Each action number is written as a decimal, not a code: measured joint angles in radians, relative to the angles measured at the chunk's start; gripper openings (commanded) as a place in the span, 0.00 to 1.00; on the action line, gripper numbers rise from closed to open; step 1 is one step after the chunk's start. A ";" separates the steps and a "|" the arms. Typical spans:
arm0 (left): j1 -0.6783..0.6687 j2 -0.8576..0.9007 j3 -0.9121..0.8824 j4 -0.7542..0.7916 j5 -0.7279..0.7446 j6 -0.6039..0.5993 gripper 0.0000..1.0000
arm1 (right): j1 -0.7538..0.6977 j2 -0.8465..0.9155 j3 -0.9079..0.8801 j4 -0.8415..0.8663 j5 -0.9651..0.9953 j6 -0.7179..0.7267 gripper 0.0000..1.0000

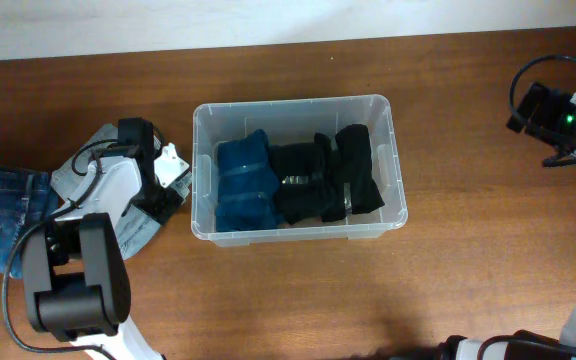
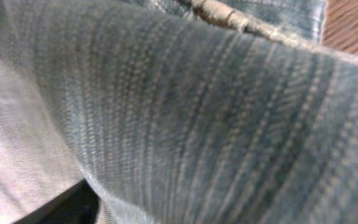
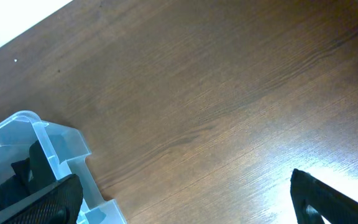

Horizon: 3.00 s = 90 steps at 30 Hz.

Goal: Pack container
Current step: 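Grasp the edge of the light-blue denim with the left gripper, then lift the light-blue denim with the left gripper and carry it over the box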

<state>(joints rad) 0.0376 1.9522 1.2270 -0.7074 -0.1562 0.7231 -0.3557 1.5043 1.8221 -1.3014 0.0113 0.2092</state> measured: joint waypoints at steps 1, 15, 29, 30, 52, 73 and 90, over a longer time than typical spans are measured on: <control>0.000 0.000 0.000 0.002 -0.003 0.001 0.61 | 0.000 0.000 0.000 0.000 0.000 0.001 0.99; 0.001 -0.002 0.001 0.006 -0.016 0.019 0.17 | 0.000 0.000 0.000 0.000 0.000 0.001 0.99; 0.001 0.000 0.026 -0.027 -0.017 0.021 0.01 | 0.000 0.000 0.000 0.000 0.000 0.000 0.99; 0.001 0.003 0.032 -0.034 -0.016 0.021 0.01 | 0.000 0.000 0.000 0.000 0.000 0.000 0.99; 0.011 0.037 0.117 -0.126 0.007 -0.032 0.01 | 0.000 0.000 0.000 0.000 0.000 0.000 0.99; 0.031 -0.076 0.117 -0.127 0.013 -0.069 0.01 | 0.000 0.000 0.000 0.000 0.000 0.001 0.99; 0.061 -0.224 0.122 -0.040 0.033 -0.234 0.01 | 0.000 0.000 0.000 0.000 0.000 0.001 0.98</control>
<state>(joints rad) 0.0982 1.7279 1.3487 -0.7471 -0.1230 0.4892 -0.3557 1.5043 1.8221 -1.3014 0.0113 0.2100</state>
